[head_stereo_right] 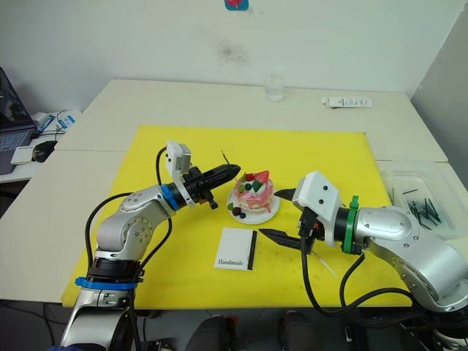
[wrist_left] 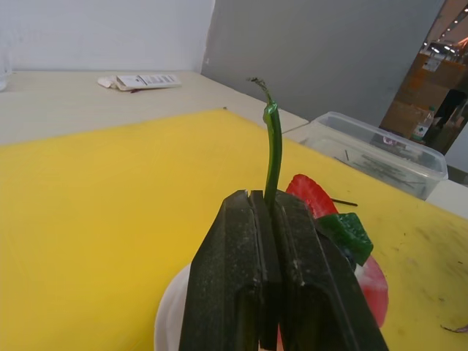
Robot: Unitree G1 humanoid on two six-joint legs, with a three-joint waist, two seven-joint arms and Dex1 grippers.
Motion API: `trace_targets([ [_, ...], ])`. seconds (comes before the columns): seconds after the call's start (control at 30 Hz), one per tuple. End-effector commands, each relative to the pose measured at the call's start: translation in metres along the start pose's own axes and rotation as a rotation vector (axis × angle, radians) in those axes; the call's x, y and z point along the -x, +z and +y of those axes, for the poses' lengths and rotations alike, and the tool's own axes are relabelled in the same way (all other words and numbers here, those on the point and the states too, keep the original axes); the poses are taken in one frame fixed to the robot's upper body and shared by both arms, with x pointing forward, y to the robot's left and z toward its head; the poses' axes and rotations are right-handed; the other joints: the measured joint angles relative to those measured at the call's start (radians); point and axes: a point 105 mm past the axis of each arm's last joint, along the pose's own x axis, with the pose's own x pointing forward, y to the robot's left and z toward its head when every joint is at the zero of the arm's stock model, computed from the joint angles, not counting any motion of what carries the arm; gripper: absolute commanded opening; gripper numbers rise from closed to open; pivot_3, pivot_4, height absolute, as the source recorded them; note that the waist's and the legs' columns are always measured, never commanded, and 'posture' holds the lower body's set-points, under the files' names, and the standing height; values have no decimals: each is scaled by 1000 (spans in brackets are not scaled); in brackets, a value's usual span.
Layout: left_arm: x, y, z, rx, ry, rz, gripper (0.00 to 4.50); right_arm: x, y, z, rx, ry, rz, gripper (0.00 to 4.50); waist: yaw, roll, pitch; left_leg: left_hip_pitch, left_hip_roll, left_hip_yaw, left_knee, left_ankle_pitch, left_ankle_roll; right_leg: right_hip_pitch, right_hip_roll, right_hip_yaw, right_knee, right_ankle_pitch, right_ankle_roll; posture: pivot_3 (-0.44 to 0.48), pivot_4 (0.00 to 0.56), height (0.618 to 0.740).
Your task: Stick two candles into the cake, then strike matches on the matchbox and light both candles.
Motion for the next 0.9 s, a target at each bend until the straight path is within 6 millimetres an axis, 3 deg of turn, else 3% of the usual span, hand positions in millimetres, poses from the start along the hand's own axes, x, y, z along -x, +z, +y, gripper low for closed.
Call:
trace_targets([
  [0.03, -4, 6, -5, -36, -20, -24, 0, 2, 8, 0, 39, -6, -25, 4104, 0, 0, 0, 0, 0, 0, 0, 0, 0, 0, 0, 0, 0, 0, 0, 0, 150, 740],
  [0.6, -1, -21, -6, -52, 29, 6, 0, 2, 7, 3, 35, -4, -28, 4104, 0, 0, 0, 0, 0, 0, 0, 0, 0, 0, 0, 0, 0, 1, -1, 0, 150, 740],
  [0.83, -1, -21, -4, -56, 54, -13, 0, 1, 7, 2, 36, -3, -28, 4104, 0, 0, 0, 1, 0, 0, 0, 0, 0, 1, 0, 0, 0, 1, -1, 0, 150, 740],
  [0.9, 1, -17, -2, -25, 54, -30, 640, 1, 7, 2, 36, -3, -29, 4140, 0, 0, 0, 1, 0, 0, 0, 0, 0, 1, 0, 0, 0, 1, -1, 0, 150, 740],
])
